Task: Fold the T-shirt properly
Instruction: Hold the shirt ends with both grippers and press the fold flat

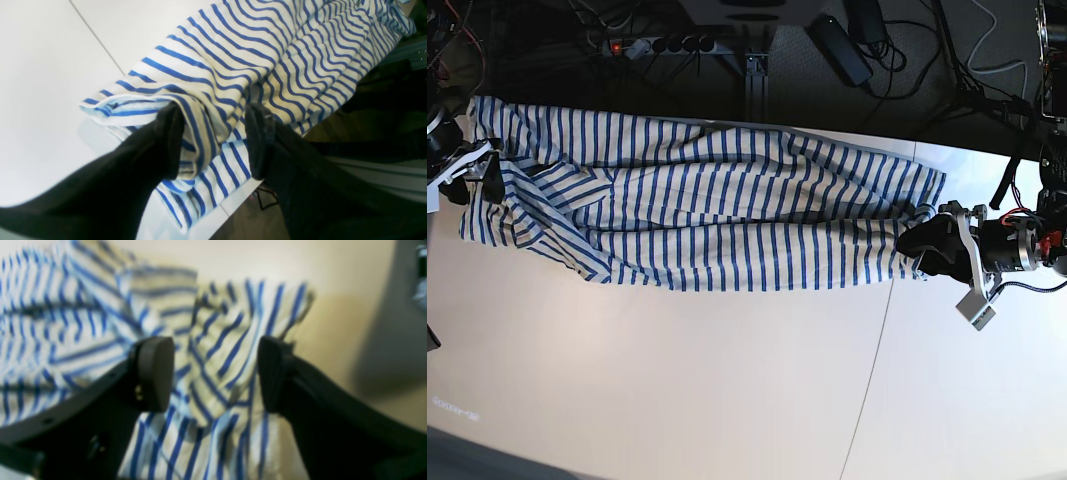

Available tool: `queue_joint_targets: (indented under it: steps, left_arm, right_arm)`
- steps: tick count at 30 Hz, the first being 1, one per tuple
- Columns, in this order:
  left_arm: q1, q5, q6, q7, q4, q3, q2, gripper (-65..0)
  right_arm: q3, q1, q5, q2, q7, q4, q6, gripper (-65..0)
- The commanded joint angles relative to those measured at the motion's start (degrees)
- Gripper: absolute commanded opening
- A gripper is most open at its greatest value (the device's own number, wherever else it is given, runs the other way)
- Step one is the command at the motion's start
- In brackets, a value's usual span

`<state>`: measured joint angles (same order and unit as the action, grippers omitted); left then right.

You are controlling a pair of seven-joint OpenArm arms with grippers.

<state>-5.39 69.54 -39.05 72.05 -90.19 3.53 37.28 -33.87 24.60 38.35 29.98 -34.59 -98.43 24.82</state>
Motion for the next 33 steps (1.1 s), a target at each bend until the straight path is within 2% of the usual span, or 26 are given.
queue_joint_targets:
  steps: [1, 8, 9, 10, 11, 12, 13, 16, 18, 23, 28, 30, 33]
  left_arm:
    - [-1.0, 0.9, -1.0, -1.4, -0.8, -0.6, 1.0, -32.1]
    - [-1.1, -0.9, -1.0, -4.0, -2.0, -0.6, 0.7, -32.2]
    - [-1.1, -1.6, -1.0, -4.5, -2.1, -0.6, 0.5, -32.2]
    - [-1.1, -2.2, -1.0, -5.0, -2.1, -0.6, 0.3, -32.4]
    - [-1.1, -3.0, -1.0, -5.2, -2.1, -0.6, -0.2, -32.7]
    - [-1.1, -3.4, -1.0, -5.3, -2.1, -0.6, -0.5, -34.1]
    - [-1.1, -3.8, -1.0, -5.3, -2.1, -0.6, -1.0, -37.0]
    - [-1.1, -4.2, -1.0, -5.3, -2.1, -0.6, -2.6, -48.9]
    - [-0.9, -4.1, -1.0, -5.3, -2.1, -0.6, -3.7, -52.1]
    - [1.1, -4.3, -1.0, -4.7, -2.1, -0.6, -5.0, -52.1]
    - [4.0, -6.8, -1.0, -4.6, -2.1, -0.6, -5.0, -52.1]
    - [5.6, -8.5, -1.0, -5.8, -2.1, -0.6, -5.0, -52.1]
    - [7.6, -13.9, -1.0, -10.4, -1.9, -0.6, -5.0, -52.1]
  right_arm:
    - [-1.7, -0.7, 1.8, 1.3, 1.6, -1.8, 3.9, -25.6]
    - [-3.9, -4.2, 3.0, 1.3, 1.5, -4.0, 3.9, -26.0]
    - [-3.8, -4.6, 3.3, 1.3, 1.5, -4.0, 3.9, -28.4]
    - [-3.5, -5.0, 3.3, 1.3, 1.5, -4.0, 3.9, -34.7]
    - [-3.3, -5.1, 3.2, 1.3, 1.5, -4.0, 3.9, -44.4]
    - [-2.9, -5.1, 3.2, 1.3, 1.5, -4.0, 3.9, -57.0]
    - [-2.3, -5.1, 2.7, 1.3, 1.5, -4.0, 3.9, -65.0]
    - [-0.1, -5.0, -2.0, 1.3, 1.5, -3.7, 3.9, -65.0]
    - [1.5, -5.0, -4.4, 1.2, 1.5, -2.6, 3.9, -65.0]
    - [4.1, -5.1, -5.1, 1.3, 1.9, 4.0, 3.9, -65.0]
    - [4.3, -5.1, -5.0, 1.3, 4.8, 11.2, 3.9, -65.0]
    - [4.3, -5.1, -4.2, 1.2, 4.8, 13.8, 3.9, -65.0]
    - [4.4, -5.2, -3.6, 1.2, 4.9, 16.7, 3.9, -65.0]
